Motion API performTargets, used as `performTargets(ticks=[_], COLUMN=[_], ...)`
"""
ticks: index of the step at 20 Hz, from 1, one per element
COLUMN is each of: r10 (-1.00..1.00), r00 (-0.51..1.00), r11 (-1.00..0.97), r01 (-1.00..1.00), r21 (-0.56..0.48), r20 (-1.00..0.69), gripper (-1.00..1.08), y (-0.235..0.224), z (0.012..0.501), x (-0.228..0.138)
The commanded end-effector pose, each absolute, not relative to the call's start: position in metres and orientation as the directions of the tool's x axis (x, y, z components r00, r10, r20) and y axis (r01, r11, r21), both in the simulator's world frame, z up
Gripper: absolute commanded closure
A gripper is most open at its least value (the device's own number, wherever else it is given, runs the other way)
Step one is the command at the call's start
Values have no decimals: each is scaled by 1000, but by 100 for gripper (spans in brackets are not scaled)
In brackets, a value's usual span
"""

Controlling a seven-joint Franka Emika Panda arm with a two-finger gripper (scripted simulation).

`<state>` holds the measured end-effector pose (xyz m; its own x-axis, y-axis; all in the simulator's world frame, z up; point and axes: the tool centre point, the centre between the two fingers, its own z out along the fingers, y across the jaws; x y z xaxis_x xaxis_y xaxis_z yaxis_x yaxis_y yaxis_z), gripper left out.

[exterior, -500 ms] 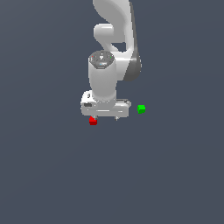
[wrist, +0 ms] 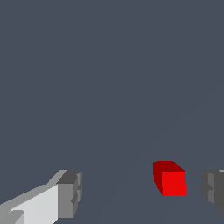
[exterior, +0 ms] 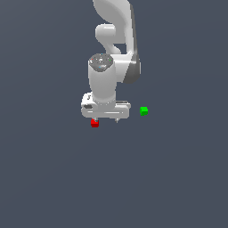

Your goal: Stack the red cube on top of the green cube.

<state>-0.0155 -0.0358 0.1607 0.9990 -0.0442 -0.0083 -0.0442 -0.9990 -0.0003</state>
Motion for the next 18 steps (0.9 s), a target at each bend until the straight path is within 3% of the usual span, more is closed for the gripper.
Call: performTargets(ticks=[1, 18], r10=[-41, 2], r00=[999, 1000], r11=[-999, -1000], r01=[-41, 2], r21=[0, 1], r20=[-8, -1], gripper=[-92, -92], y=[-42, -109], z=[154, 78], x=[-22, -90])
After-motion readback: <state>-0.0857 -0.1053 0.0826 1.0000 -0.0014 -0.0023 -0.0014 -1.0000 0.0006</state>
